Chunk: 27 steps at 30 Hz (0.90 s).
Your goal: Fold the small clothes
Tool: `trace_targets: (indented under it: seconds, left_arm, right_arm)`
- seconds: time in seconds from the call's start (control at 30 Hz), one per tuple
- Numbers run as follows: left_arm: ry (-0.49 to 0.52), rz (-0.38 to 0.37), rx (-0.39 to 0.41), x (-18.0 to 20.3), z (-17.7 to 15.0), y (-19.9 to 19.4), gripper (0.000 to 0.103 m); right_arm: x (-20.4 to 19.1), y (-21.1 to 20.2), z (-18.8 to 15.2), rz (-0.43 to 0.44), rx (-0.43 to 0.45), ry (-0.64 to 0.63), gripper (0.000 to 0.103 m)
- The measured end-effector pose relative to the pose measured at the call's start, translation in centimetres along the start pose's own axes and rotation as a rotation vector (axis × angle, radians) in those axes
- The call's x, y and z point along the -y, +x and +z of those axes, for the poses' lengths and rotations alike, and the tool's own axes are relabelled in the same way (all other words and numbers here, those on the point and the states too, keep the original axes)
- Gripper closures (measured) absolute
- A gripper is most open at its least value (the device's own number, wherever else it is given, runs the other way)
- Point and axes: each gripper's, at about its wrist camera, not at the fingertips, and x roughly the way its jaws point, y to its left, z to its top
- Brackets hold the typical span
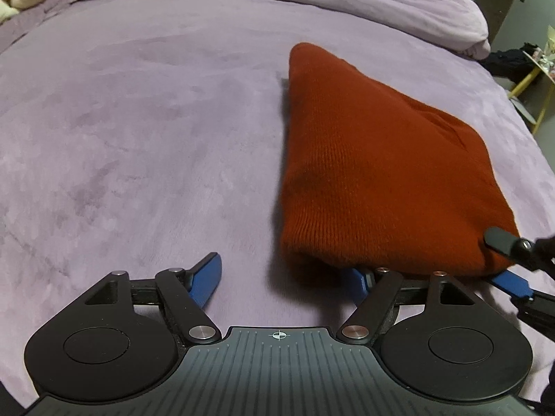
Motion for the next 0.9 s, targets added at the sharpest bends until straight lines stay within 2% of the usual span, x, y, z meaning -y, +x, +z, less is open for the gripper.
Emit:
trace_targets:
  seconds: [0.07, 0.1, 0.2, 0.23, 0.3, 0.43, 0.57, 0.9]
  left_arm:
    - [0.003, 0.009, -0.001, 0.1, 0.1, 0.0, 0.024]
    - [0.002, 0.01, 0.0, 0.0, 0.2, 0.1, 0.024]
    - [-0.012, 0.023, 0.006, -0.3, 0.4, -0.1, 0.024]
    - [-0.017, 0.032, 0.009, -0.4, 0.5, -0.2, 0.025]
    - [-0.028, 0.05, 0.018, -0.8, 0.6, -0.3, 0.025]
    - [-0.048, 0.046, -0.002, -1.5, 0.7, 0.0, 0.026]
    - [-0.037, 0.057, -0.002, -1.4, 0.7, -0.3, 0.026]
    - [-0.055, 0.045, -0.016, -1.9, 0.7, -0.9, 0.026]
  right_arm:
    - [-0.1, 0.4, 0.3, 0.018, -0.005, 0.022, 0.091]
    - [-0.2, 0.2, 0.3, 0.041, 0.0, 0.02, 0.092]
    - [1.6, -0.5, 0.4, 0.258, 0.007, 0.161, 0.095]
    - [2.1, -0.6, 0.5, 0.242, 0.009, 0.179, 0.095]
    - [1.9, 0.0, 0.7, 0.062, -0.004, 0.075, 0.095]
    - [-0.2, 0.4, -0.3, -0.037, 0.023, -0.129, 0.095]
    - [-1.6, 0.4, -0.9, -0.093, 0.033, -0.245, 0.096]
    - [-3.1, -0.6, -1.7, -0.171, 0.058, -0.393, 0.095]
